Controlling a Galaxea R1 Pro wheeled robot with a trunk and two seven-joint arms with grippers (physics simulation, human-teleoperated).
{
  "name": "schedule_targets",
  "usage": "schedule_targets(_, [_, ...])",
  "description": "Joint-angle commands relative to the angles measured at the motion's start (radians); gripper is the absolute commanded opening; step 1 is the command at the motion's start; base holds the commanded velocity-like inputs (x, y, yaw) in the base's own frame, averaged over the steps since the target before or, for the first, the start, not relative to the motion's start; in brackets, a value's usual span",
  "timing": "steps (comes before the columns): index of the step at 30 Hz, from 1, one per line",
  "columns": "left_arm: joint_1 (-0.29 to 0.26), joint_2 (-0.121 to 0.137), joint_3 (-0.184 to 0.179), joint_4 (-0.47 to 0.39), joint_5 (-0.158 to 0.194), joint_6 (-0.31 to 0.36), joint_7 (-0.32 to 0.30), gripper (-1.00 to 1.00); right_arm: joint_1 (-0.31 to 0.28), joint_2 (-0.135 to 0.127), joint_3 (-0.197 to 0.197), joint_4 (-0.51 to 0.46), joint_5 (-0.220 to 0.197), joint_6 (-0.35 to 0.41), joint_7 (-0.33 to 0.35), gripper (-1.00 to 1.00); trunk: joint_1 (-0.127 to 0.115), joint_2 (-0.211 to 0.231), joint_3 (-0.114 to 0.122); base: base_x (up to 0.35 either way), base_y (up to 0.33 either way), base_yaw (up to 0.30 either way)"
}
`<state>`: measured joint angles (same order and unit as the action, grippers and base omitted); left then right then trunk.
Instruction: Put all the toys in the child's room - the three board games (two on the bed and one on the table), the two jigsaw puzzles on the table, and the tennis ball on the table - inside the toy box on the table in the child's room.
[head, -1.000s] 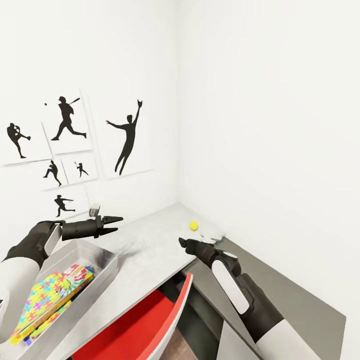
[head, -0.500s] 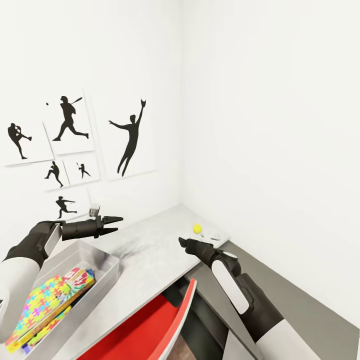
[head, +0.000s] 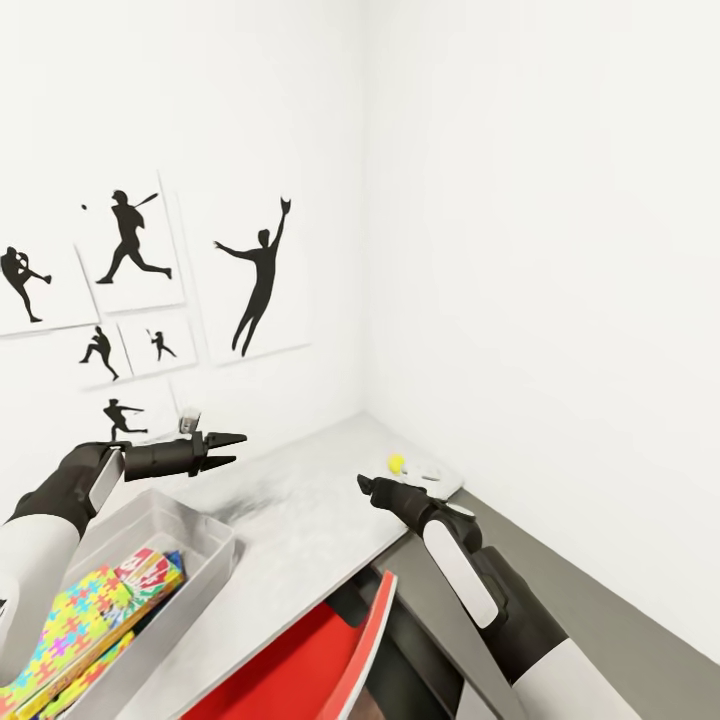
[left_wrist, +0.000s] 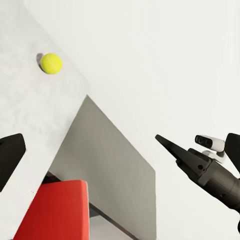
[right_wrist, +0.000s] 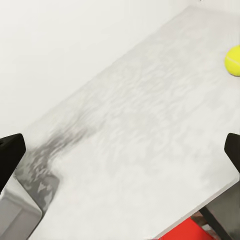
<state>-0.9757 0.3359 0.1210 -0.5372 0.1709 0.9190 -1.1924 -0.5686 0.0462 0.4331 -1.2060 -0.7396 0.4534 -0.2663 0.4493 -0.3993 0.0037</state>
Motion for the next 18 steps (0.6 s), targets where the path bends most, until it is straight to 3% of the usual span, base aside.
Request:
schedule_targets(1, [0.0, 0.0, 0.001, 0.0, 0.002, 0.006, -0.001, 1.0, -0.001, 0.0, 0.001, -0.001, -0.011, 0.001, -0.01, 1.0, 0.001, -0.001, 0.0, 0.152, 0.074, 0.0])
schedule_targets(18, [0.0, 0.0, 0.002, 0.0, 0.002, 0.006, -0.001, 1.0, -0.001, 0.0, 0.001, -0.001, -0.011, 0.001, -0.01, 1.0, 0.001, -0.001, 0.0, 0.028, 0.058, 0.0])
